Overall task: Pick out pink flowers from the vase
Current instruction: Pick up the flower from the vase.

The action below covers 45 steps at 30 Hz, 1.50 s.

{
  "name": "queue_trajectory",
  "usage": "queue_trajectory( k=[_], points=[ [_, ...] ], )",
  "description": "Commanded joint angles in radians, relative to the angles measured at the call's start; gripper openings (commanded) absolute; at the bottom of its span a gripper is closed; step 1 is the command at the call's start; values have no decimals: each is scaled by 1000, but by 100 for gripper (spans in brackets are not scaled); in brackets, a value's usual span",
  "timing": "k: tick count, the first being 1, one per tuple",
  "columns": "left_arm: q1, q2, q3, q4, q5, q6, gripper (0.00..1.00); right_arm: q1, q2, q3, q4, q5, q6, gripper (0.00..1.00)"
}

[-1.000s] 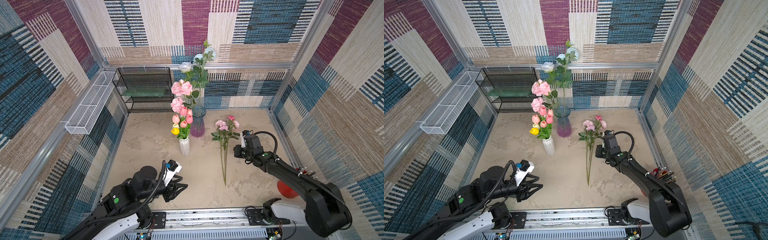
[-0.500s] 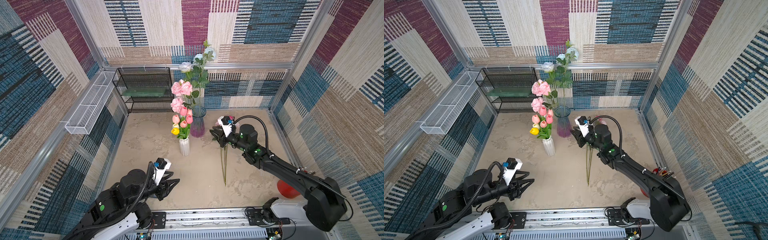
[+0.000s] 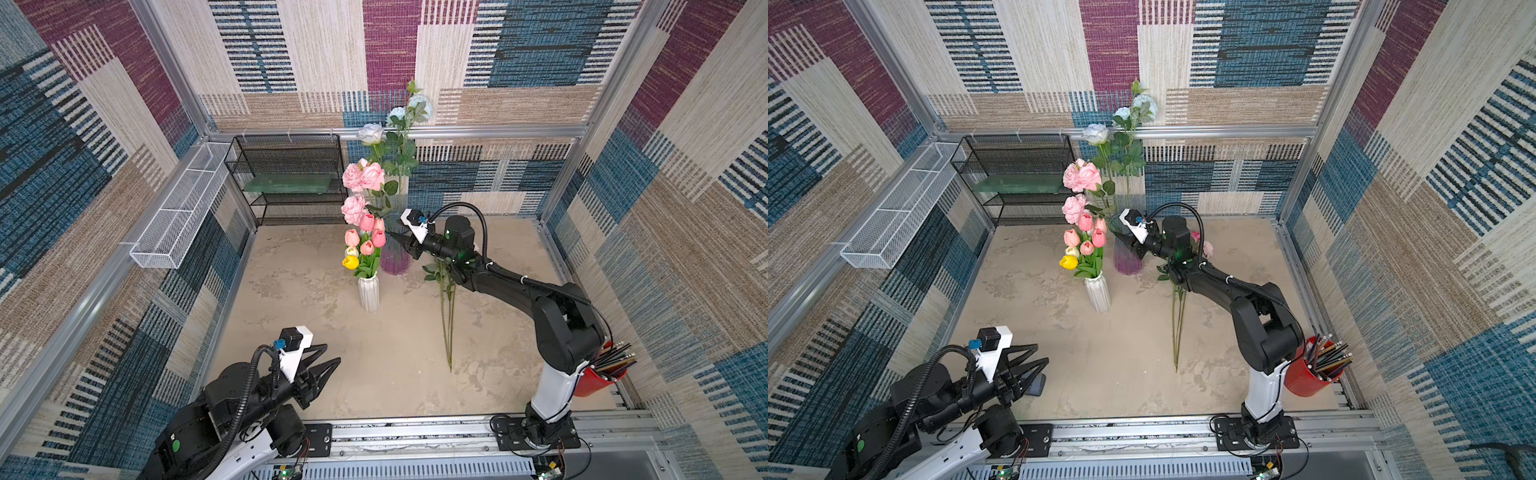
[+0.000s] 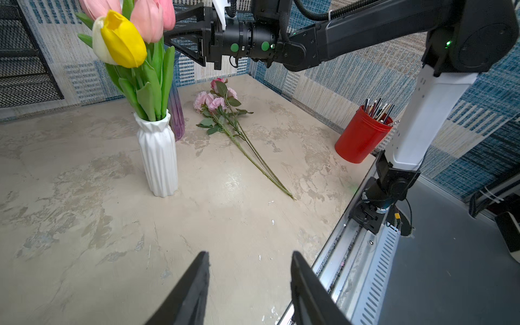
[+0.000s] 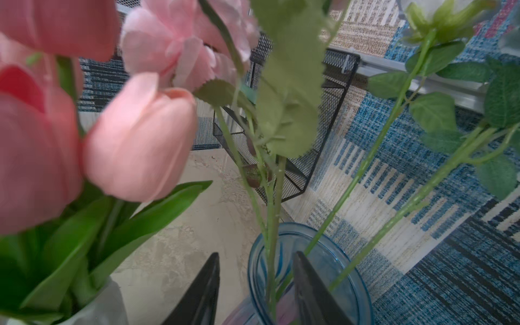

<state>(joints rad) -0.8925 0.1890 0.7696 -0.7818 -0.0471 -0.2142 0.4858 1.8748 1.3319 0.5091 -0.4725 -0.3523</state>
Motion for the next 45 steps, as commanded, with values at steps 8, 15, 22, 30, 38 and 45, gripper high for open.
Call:
queue_trajectory(
  k=[8, 15, 22, 30, 38, 45],
  points=[
    [1, 3, -1, 8, -34, 3, 48, 0, 138, 113, 118, -32, 13, 42],
    [3, 3, -2, 8, -36, 1, 47, 3, 177, 176, 87, -14, 19, 23],
    [2, 1, -3, 10, -32, 3, 47, -6, 160, 168, 97, -48, 44, 8],
    [1, 2, -3, 9, -26, 3, 47, -10, 112, 170, 91, -72, 69, 3],
    [3, -4, -4, 9, -20, 5, 47, -21, 29, 182, 78, -133, 122, 3],
    [2, -9, -4, 11, -10, 6, 47, -26, -13, 267, -25, -172, 176, 5]
  ],
)
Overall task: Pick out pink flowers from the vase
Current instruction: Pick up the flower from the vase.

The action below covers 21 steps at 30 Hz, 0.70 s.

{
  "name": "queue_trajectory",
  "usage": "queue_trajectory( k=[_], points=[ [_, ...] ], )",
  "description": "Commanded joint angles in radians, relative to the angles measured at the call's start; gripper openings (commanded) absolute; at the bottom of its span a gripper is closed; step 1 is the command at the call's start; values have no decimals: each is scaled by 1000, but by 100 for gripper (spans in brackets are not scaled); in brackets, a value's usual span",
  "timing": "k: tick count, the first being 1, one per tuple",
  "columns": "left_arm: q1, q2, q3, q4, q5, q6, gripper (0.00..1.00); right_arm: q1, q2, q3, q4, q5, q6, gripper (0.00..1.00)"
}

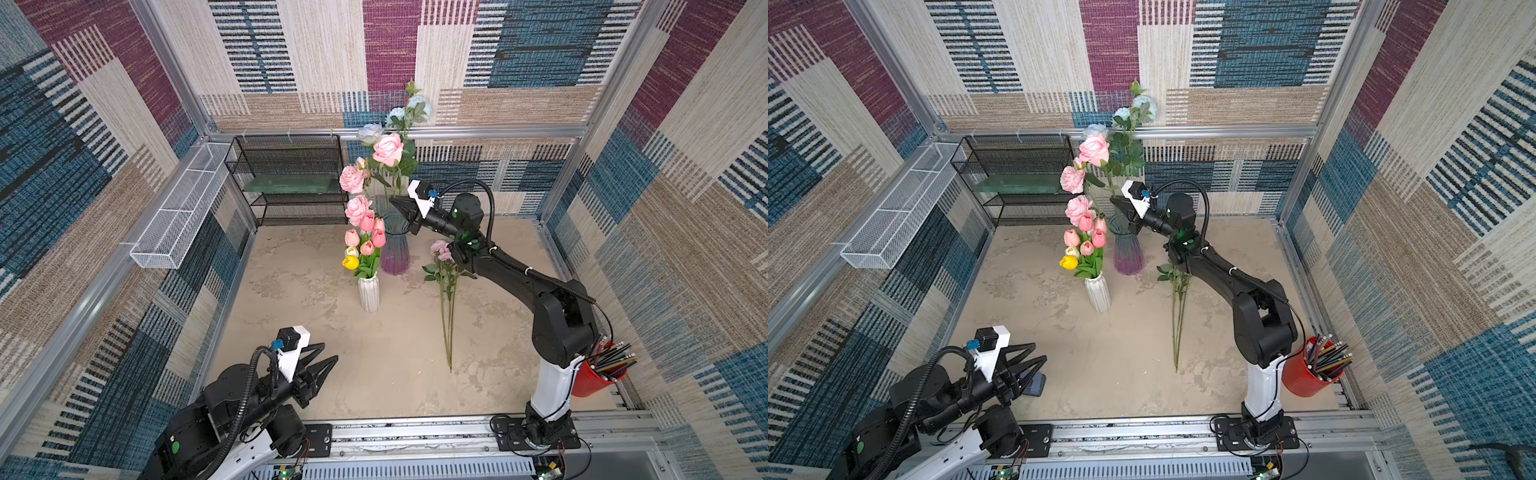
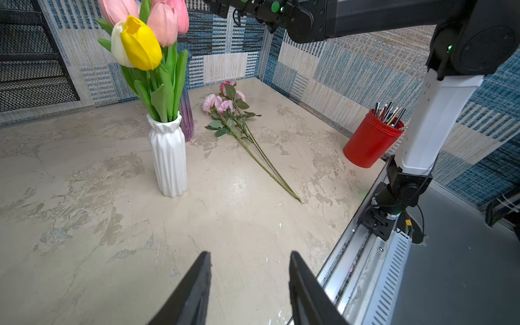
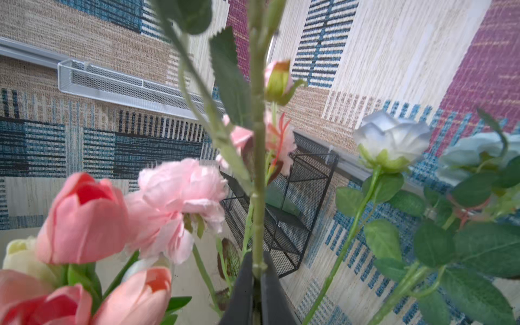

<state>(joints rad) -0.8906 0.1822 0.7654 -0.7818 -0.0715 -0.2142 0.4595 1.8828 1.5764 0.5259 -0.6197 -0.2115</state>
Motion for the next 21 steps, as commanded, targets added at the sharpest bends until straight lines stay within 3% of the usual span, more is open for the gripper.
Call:
queue_trajectory(
  k=[1, 8, 13, 21],
  points=[
    [0, -3, 0, 10, 14, 6, 47, 1, -36, 27, -46, -27, 39, 5],
    [2, 2, 0, 24, 0, 15, 48, 8, -174, 106, -152, 19, 57, 3],
    [2, 45, 10, 58, 22, 49, 54, 33, -296, 96, -224, 58, 88, 0],
    [1, 284, 118, 122, 101, 161, 61, 136, -552, -206, -225, 124, 173, 0]
  ],
)
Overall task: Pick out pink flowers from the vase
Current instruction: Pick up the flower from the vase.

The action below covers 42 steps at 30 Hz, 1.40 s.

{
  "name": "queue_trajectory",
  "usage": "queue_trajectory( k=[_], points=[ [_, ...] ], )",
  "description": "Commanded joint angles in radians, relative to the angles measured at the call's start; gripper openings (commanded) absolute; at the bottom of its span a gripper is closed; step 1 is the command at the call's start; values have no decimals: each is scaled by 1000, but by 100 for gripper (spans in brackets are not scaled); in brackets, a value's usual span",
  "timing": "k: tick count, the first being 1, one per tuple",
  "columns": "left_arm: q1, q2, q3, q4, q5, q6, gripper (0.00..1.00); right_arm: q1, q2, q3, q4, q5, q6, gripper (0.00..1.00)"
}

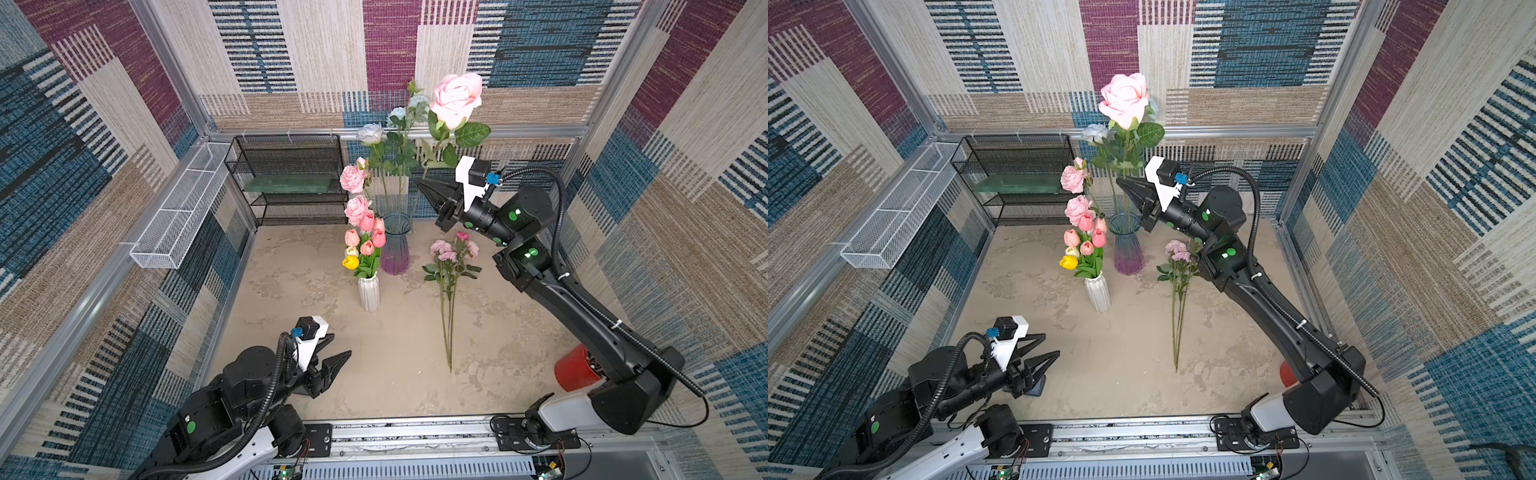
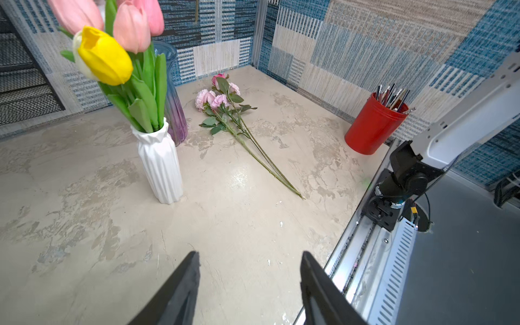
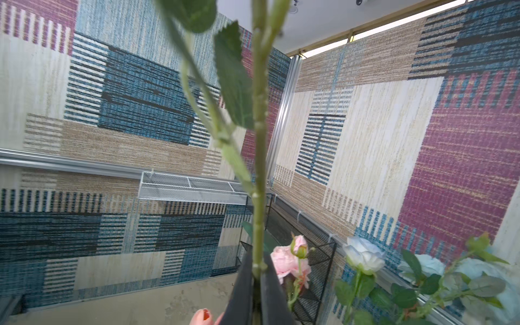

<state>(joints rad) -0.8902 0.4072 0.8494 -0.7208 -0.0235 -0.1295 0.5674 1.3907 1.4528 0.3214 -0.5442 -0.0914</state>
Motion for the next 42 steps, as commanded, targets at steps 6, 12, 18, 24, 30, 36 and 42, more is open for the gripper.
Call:
queue_trajectory(
  k=[6, 12, 18, 24, 30, 36, 42],
  points=[
    [0, 223, 111, 121, 99, 127, 65, 78, -261, -391, 85, 105, 213, 0],
    [-1, 330, 104, 259, 196, 196, 65, 109, -396, -617, 183, 95, 332, 0],
    [-1, 424, 73, 487, 323, 215, 65, 143, -468, -738, 269, 98, 400, 0],
    [-1, 495, 47, 680, 415, 217, 67, 182, -526, -809, 323, 99, 420, 1],
    [0, 577, 78, 710, 456, 212, 65, 221, -557, -854, 342, 105, 416, 1],
    [0, 626, 96, 724, 480, 200, 41, 232, -587, -877, 316, 117, 405, 1],
    [-1, 634, 84, 759, 509, 184, 5, 232, -616, -893, 292, 138, 394, 1]
  ],
)
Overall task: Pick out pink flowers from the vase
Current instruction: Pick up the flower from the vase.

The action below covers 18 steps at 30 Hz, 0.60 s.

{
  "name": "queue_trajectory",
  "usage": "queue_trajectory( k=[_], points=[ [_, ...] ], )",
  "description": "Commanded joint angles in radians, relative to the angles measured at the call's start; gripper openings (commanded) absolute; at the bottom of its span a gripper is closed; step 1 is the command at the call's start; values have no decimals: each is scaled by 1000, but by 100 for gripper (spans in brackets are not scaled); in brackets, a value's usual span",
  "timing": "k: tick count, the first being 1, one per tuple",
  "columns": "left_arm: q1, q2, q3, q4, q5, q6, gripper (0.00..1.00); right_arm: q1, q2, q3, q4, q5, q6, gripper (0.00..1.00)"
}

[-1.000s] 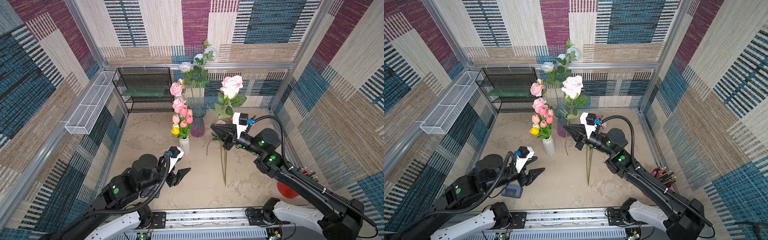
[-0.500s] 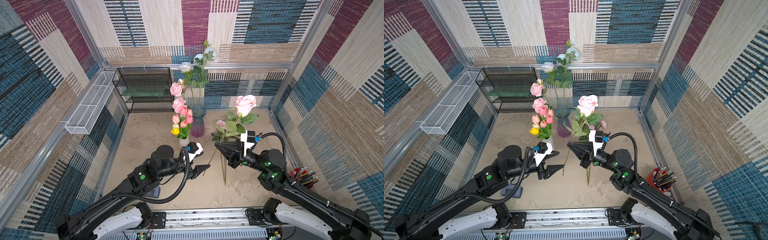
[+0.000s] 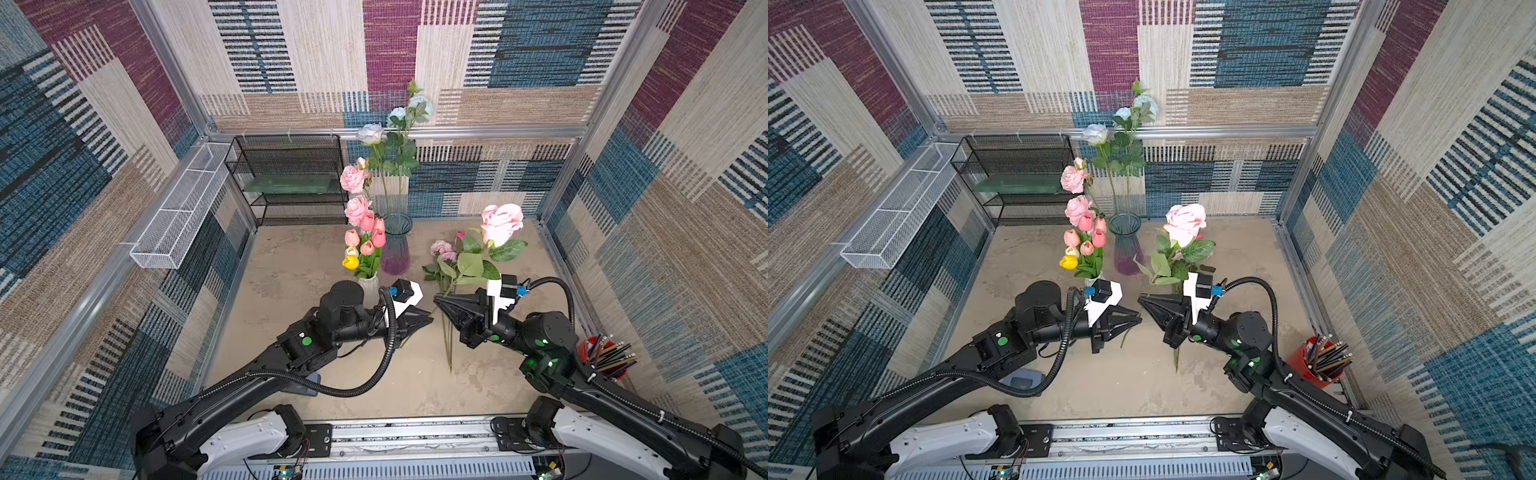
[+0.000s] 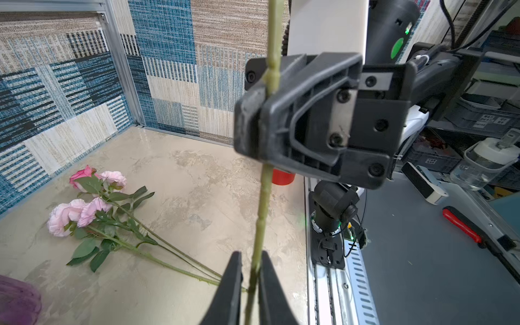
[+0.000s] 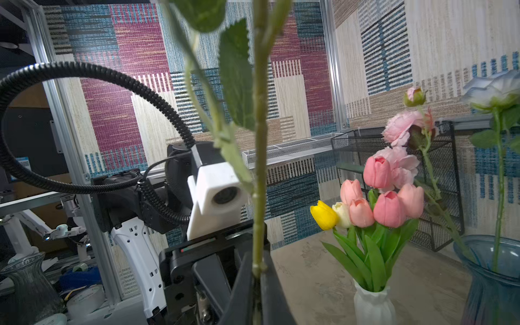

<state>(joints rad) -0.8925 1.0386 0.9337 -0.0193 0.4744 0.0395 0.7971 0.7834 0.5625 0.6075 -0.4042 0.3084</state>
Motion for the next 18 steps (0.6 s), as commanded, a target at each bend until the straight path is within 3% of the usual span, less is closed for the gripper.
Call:
queue_trajectory(
  k=[1, 6, 10, 13, 18],
  points=[
    [1, 5, -3, 61, 18, 11, 2, 2, -10, -2, 4, -3, -6, 1],
    [1, 6, -6, 75, 41, -18, 0, 2, -12, 8, -20, 6, -19, 4],
    [2, -24, -44, 129, 8, -65, 0, 4, -26, 16, -64, 38, -46, 38],
    [1, -53, -90, 189, -67, -126, 0, 6, -53, 3, -75, 48, -59, 53],
    [2, -87, -152, 334, -96, -266, 0, 17, -88, -8, -157, 40, -125, 60]
  ],
)
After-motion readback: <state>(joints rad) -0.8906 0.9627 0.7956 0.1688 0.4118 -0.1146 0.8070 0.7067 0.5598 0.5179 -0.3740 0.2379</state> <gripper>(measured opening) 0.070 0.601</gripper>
